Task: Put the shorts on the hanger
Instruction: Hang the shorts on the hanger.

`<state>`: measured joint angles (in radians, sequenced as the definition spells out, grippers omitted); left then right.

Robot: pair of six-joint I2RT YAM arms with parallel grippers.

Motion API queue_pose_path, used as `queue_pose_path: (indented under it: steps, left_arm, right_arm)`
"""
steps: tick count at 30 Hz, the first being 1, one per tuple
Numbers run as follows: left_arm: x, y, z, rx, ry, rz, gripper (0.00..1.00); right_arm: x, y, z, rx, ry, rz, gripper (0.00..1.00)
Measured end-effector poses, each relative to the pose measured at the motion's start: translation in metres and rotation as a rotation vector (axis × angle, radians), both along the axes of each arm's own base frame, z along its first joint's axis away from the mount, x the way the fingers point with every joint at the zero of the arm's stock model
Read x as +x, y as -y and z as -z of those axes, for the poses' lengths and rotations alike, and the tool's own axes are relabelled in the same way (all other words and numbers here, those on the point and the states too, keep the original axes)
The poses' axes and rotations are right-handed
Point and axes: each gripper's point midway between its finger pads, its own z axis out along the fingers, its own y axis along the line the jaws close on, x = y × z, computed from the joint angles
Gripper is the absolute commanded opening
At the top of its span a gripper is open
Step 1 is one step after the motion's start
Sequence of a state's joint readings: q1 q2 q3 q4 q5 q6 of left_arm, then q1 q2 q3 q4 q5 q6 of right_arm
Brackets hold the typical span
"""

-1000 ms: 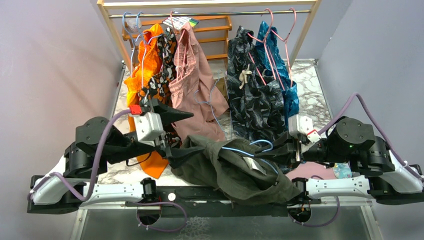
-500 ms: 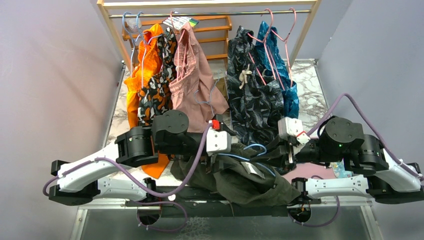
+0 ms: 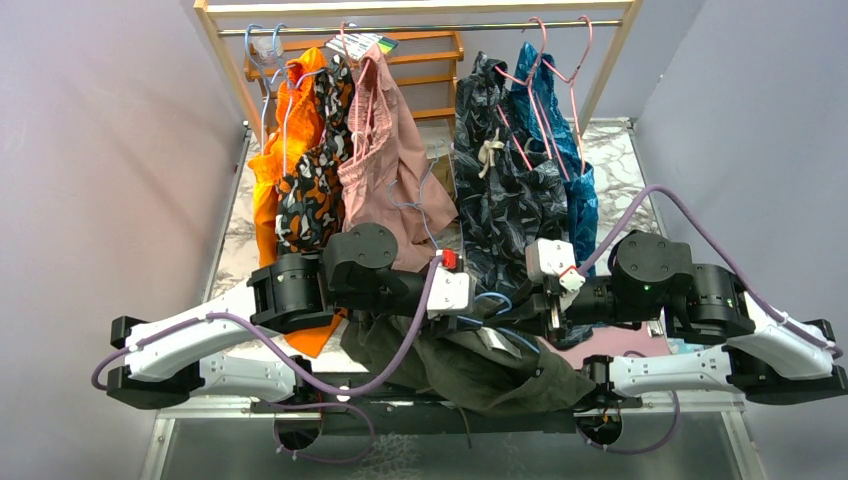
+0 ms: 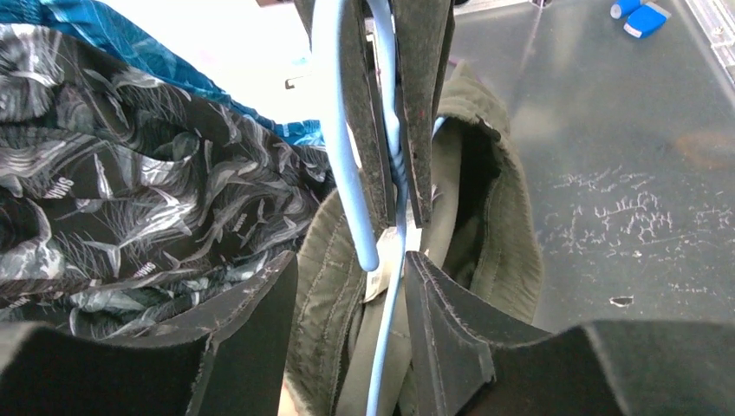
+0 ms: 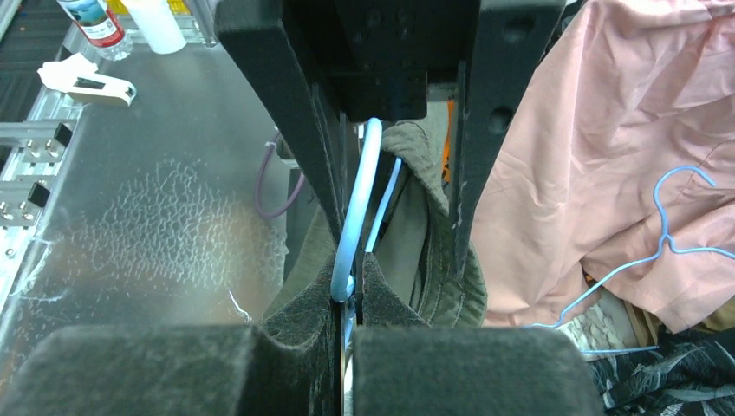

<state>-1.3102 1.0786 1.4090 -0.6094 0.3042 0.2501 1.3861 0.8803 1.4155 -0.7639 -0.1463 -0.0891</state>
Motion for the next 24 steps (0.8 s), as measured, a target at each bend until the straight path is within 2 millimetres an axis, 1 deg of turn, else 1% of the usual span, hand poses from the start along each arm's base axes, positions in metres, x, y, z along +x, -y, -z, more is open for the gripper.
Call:
queue_pose_path:
  steps: [2,3,5,7,9,11,12,15,16,18,20,22,24]
  left_arm:
    - [-0.001,0.0,0.006,0.009,-0.007,0.001,0.48]
    - [-0.001,0.0,0.008,0.013,-0.01,0.001,0.46]
    - [-0.001,0.0,0.013,0.019,-0.017,0.002,0.38]
    - [-0.003,0.0,0.017,0.019,-0.027,0.006,0.23]
    - [-0.005,-0.002,0.021,0.024,-0.04,0.012,0.0]
    - [-0.009,-0.004,0.024,0.024,-0.052,0.025,0.0]
    - [-0.011,-0.005,0.024,0.021,-0.054,0.032,0.0]
    - [-0.01,-0.01,0.021,-0.005,-0.05,0.015,0.0]
    - [-0.008,-0.013,0.02,-0.014,-0.045,-0.002,0.0]
    - [-0.001,-0.02,0.015,-0.038,-0.029,-0.049,0.0]
    - [0.005,-0.032,0.004,-0.079,-0.01,-0.1,0.0]
    - [0.01,-0.047,-0.013,-0.143,0.012,-0.147,0.0]
    - [0.013,-0.063,-0.03,-0.208,0.028,-0.185,0.0]
  right_arm:
    - [0.0,-0.002,-0.002,0.002,0.002,-0.005,0.01]
    - [0.0,-0.003,-0.003,0.005,0.005,-0.007,0.01]
    - [-0.001,-0.005,-0.003,0.006,0.006,-0.014,0.01]
    - [-0.001,-0.008,-0.002,0.002,0.007,-0.019,0.01]
    - [-0.001,-0.011,-0.001,-0.003,0.009,-0.024,0.01]
    - [0.0,-0.013,0.0,-0.008,0.014,-0.023,0.01]
    - [0.001,-0.014,0.001,-0.009,0.017,-0.022,0.07]
    - [0.002,-0.018,-0.002,0.0,0.019,-0.02,0.42]
    - [0.002,-0.019,-0.004,0.006,0.013,-0.017,0.48]
    - [0.006,-0.019,-0.008,0.02,0.02,0.005,0.54]
    - [0.011,-0.015,-0.013,0.04,0.027,0.036,0.55]
    - [0.017,-0.005,-0.022,0.073,0.036,0.084,0.56]
    - [0.024,0.008,-0.035,0.129,0.046,0.137,0.56]
